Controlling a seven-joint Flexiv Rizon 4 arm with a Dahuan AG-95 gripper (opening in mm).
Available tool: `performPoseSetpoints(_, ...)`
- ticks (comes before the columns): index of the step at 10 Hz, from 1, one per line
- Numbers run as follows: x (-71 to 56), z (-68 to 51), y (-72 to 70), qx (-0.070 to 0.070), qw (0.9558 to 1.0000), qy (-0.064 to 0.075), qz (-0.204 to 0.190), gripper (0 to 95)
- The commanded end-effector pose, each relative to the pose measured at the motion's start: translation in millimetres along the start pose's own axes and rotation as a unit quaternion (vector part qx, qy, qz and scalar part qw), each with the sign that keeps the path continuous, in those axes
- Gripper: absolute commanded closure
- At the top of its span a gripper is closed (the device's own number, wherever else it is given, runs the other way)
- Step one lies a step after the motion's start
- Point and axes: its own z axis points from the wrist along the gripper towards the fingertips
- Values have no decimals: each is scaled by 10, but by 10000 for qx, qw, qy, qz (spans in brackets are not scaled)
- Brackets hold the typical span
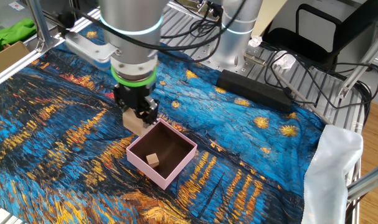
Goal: Take everything out of the gift box
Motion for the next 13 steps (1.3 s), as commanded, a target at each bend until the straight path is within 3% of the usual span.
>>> performPoseSetpoints(1, -72, -1, -111, -3, 9999, -8, -153, 950)
performPoseSetpoints(9, -263, 37, -471, 4, 9976, -111, -689, 950)
performPoseSetpoints(13, -356, 120, -639, 17, 9962, -176, -858, 950)
